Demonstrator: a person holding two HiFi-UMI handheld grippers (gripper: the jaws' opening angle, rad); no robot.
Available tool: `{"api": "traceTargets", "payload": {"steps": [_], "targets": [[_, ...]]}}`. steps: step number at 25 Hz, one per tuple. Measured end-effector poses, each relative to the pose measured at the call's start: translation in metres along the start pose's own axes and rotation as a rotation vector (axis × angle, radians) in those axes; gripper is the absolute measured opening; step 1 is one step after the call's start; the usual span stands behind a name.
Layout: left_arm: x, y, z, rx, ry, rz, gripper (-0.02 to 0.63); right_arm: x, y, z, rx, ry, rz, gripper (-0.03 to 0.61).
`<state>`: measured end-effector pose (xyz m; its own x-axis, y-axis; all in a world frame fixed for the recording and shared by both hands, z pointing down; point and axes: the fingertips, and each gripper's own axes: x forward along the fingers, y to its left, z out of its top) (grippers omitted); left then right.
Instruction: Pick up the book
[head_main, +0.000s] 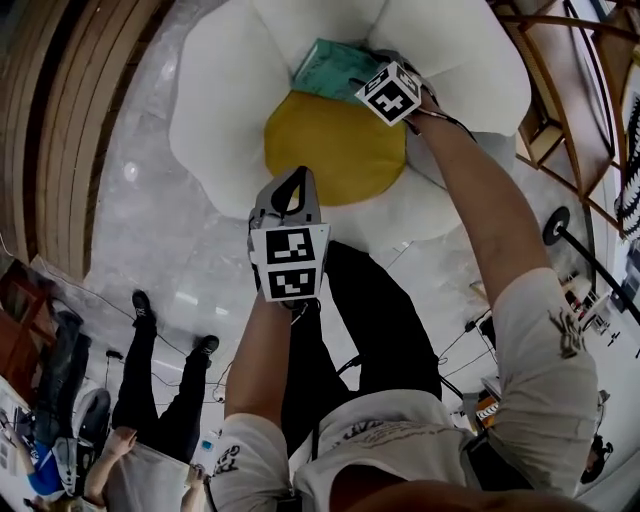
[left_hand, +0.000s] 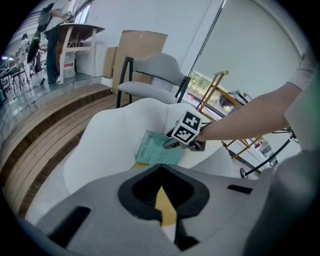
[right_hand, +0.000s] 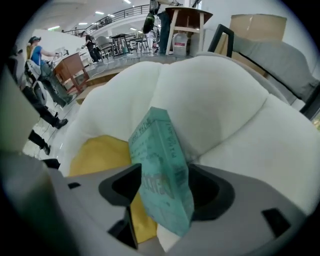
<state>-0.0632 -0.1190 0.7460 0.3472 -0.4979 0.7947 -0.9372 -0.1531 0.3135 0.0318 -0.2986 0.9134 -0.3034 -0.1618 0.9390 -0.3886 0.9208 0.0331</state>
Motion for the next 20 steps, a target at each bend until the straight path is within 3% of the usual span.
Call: {"api": "traceTargets", "payload": {"steps": [6, 13, 20], "targets": [[-0.002, 0.011, -0.017, 0.037, 0.034, 0.007, 0.02, 0.013, -0.01, 0.0, 0.025, 0.028, -0.003, 0.27], [0.0, 0.017, -0.032, 0.019, 0.058, 0.008, 0.02, 0.024, -0.011, -0.003, -0.006, 0.071, 0.015, 0.269], [0.006, 0.01, -0.039, 0.013, 0.065, -0.006, 0.02, 0.022, -0.001, -0.008, -0.136, 0.107, 0.066, 0.268]]}}
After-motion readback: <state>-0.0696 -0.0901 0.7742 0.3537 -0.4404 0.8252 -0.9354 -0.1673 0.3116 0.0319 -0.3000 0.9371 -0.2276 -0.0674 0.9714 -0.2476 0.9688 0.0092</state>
